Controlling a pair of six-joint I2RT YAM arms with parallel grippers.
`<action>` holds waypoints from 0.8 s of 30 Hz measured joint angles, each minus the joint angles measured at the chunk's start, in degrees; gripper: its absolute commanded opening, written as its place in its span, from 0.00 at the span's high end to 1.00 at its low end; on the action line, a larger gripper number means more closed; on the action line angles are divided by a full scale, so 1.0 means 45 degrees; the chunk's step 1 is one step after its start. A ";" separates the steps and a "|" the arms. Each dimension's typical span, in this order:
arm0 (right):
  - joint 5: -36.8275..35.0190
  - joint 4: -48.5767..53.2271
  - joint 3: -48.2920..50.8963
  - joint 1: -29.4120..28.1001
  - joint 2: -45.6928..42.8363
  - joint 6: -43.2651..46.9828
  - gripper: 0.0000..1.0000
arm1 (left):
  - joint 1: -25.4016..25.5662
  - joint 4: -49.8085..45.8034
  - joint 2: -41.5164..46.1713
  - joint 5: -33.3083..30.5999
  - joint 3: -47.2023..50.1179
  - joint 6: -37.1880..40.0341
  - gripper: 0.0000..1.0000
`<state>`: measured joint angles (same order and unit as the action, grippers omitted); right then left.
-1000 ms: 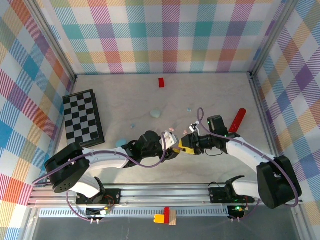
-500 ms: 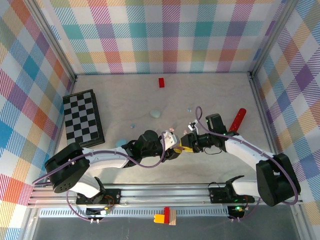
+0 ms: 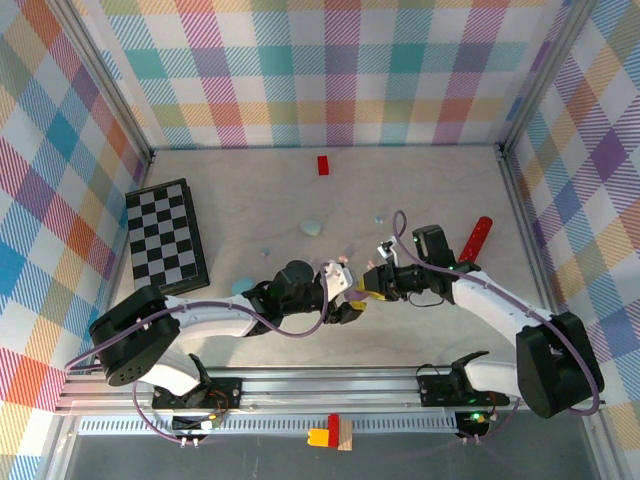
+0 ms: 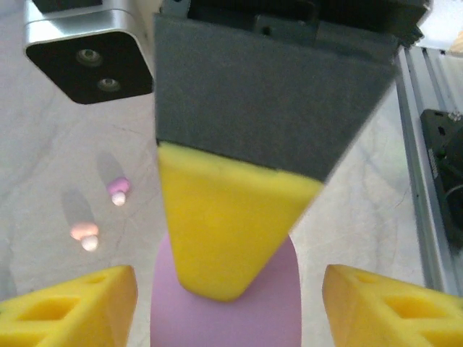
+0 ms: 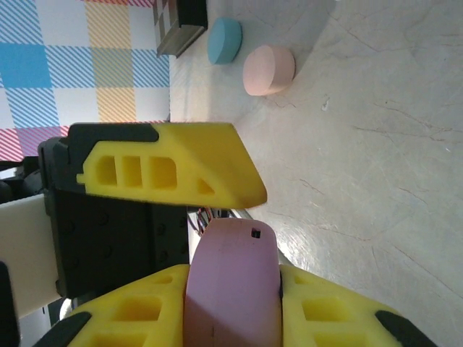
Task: Insert wireless bluetooth earbuds into charging case
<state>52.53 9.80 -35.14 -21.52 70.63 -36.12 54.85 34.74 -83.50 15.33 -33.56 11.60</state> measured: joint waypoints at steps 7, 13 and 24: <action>0.0923 -0.1894 0.0000 0.1365 -0.0670 -0.2200 0.91 | -0.0991 0.4833 -0.0738 -0.0389 0.1384 -0.1598 0.11; 0.2001 -0.5192 -0.0005 0.2074 -0.0777 -0.5338 0.97 | -0.1185 0.7664 -0.2035 -0.0267 0.1277 -0.1710 0.13; 0.2565 -1.2964 0.0301 0.2239 0.0646 -1.2007 1.00 | -0.2521 0.8874 -0.2579 0.2137 -0.0583 -0.1768 0.25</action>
<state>64.07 -48.53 -33.78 -11.44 73.54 -90.15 43.51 74.67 -95.11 24.95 -36.18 3.64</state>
